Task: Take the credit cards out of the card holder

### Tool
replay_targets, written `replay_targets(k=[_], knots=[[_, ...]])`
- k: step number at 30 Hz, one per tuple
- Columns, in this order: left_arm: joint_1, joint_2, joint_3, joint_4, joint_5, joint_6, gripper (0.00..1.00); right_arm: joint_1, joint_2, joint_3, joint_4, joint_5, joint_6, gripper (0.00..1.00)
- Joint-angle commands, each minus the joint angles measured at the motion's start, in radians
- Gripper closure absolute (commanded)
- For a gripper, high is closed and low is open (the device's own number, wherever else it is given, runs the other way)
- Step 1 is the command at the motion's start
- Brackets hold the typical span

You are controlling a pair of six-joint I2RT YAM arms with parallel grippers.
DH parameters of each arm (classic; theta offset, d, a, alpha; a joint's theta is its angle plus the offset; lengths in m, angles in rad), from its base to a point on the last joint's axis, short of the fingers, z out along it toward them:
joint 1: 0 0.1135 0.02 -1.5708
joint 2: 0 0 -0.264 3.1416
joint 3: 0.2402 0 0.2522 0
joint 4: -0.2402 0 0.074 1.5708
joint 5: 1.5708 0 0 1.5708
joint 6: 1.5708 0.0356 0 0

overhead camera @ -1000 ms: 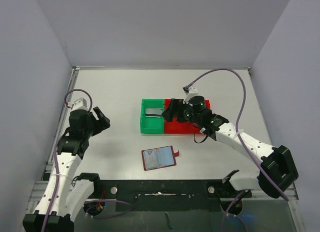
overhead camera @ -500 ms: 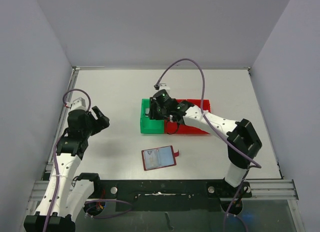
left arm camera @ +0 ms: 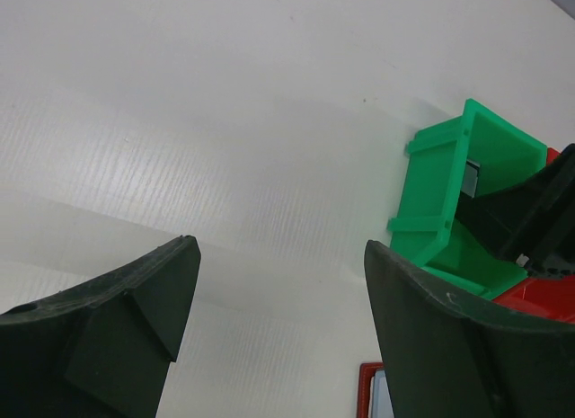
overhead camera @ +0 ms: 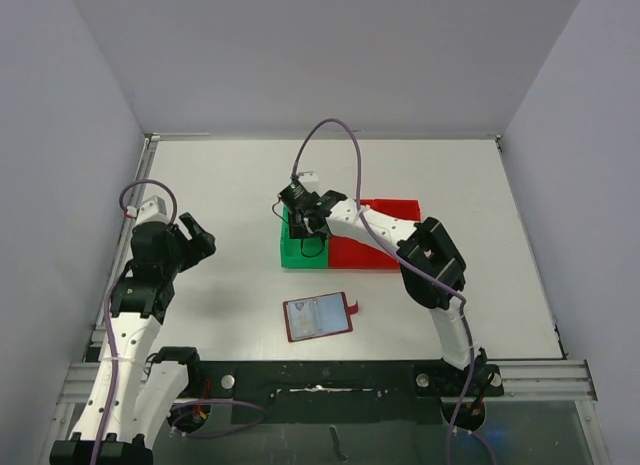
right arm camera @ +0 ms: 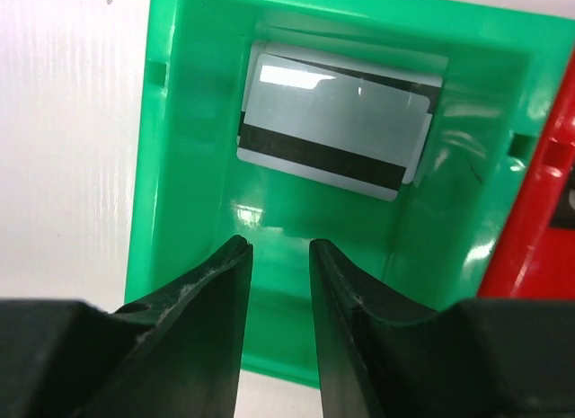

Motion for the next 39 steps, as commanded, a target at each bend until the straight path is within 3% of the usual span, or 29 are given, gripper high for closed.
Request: replay_targets(k=[1, 14, 18, 24, 30, 39], knots=[[0.008, -0.025, 0.012, 0.045, -0.018, 0.014, 0.27, -0.001, 0.041, 0.104, -0.055, 0.045, -0.027, 0.67], [0.009, -0.012, 0.012, 0.044, 0.006, 0.018, 0.27, -0.023, 0.155, 0.166, -0.043, 0.021, 0.009, 0.69], [0.01, -0.018, 0.011, 0.042, -0.001, 0.017, 0.27, -0.018, 0.216, 0.205, -0.09, 0.114, 0.058, 0.72], [0.01, -0.017, 0.015, 0.036, 0.001, 0.02, 0.27, -0.031, 0.214, 0.129, -0.054, 0.172, 0.099, 0.71], [0.01, -0.031, 0.018, 0.02, -0.001, 0.02, 0.27, -0.035, 0.215, 0.093, 0.021, 0.193, 0.05, 0.7], [0.009, -0.046, 0.013, 0.016, 0.001, 0.018, 0.27, -0.027, 0.224, 0.108, 0.054, 0.199, -0.049, 0.61]])
